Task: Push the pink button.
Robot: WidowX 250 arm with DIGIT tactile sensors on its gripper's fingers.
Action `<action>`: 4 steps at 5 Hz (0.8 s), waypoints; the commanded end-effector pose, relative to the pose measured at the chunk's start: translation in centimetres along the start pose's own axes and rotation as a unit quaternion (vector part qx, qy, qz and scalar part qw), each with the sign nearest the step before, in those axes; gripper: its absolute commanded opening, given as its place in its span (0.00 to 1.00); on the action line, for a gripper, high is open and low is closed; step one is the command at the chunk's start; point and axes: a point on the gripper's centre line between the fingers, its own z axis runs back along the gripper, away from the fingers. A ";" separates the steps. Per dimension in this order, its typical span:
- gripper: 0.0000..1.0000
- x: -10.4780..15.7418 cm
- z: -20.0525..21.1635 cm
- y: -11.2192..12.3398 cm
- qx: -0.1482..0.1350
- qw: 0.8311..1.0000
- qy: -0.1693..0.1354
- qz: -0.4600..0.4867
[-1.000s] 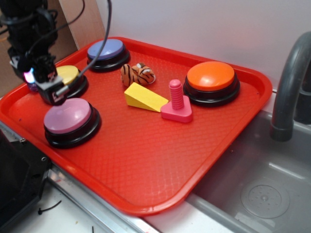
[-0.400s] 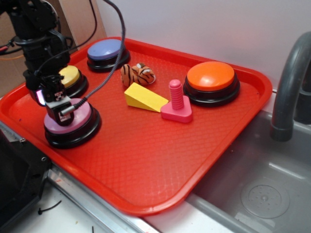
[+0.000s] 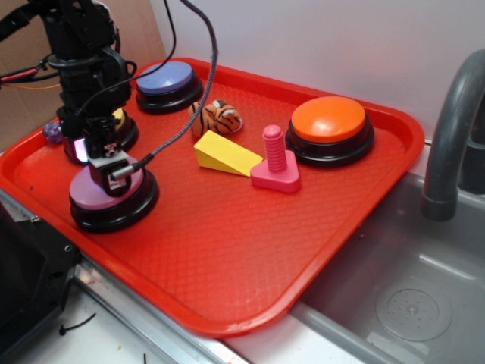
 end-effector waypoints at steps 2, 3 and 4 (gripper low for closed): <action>1.00 -0.5 4.8 0.6 0.005 0.999 -0.038 0.022; 1.00 -0.7 5.8 0.9 0.010 0.998 -0.051 0.022; 1.00 -0.6 7.3 1.0 0.014 0.998 -0.063 0.023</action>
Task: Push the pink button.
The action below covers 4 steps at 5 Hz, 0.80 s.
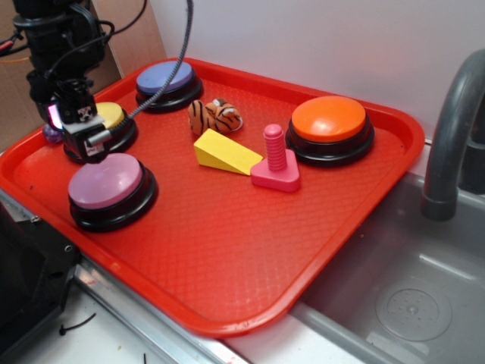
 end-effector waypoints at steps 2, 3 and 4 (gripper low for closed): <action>1.00 1.5 3.8 0.5 0.001 0.999 -0.037 0.007; 1.00 1.8 4.3 0.5 -0.002 0.999 -0.039 0.004; 1.00 2.1 5.0 0.5 -0.006 0.999 -0.047 0.003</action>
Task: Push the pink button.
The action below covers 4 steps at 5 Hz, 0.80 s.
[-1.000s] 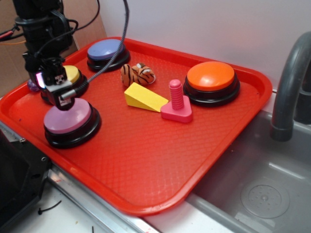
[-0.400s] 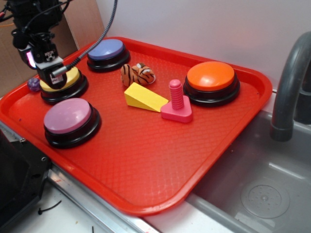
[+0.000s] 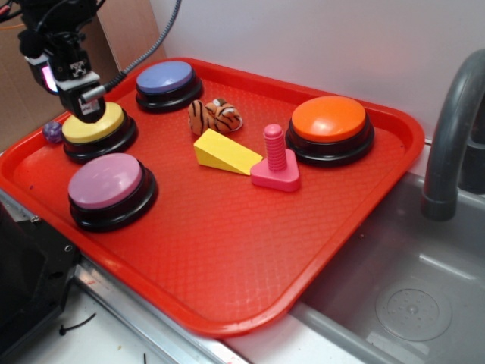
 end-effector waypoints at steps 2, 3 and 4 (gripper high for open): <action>1.00 1.3 3.0 0.1 -0.003 0.999 -0.043 0.003; 1.00 1.3 3.7 0.2 -0.005 0.999 -0.049 0.002; 1.00 1.2 4.3 0.1 -0.003 0.998 -0.063 -0.011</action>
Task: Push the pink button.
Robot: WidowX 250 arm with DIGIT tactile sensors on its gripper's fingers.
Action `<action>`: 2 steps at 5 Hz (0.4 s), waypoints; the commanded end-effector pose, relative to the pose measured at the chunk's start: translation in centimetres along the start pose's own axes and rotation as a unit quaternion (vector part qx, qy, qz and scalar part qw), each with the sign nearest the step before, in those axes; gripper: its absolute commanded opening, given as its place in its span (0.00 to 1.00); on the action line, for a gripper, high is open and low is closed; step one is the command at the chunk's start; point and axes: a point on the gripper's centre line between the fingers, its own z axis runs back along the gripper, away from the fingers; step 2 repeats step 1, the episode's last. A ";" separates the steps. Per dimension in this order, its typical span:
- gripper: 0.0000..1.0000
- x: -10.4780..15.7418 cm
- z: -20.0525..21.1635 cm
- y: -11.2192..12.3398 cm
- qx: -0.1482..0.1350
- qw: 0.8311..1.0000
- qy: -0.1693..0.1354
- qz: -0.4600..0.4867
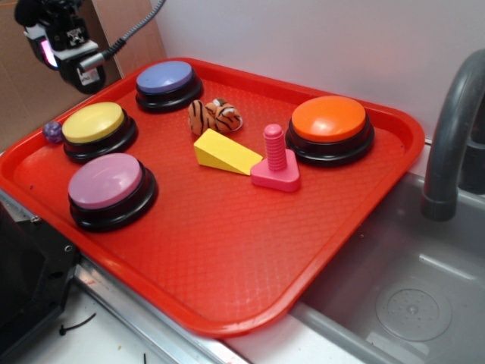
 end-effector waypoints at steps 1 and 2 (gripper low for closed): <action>1.00 0.5 2.8 0.1 0.007 0.998 -0.057 -0.003; 1.00 0.5 2.8 0.1 0.007 0.998 -0.057 -0.003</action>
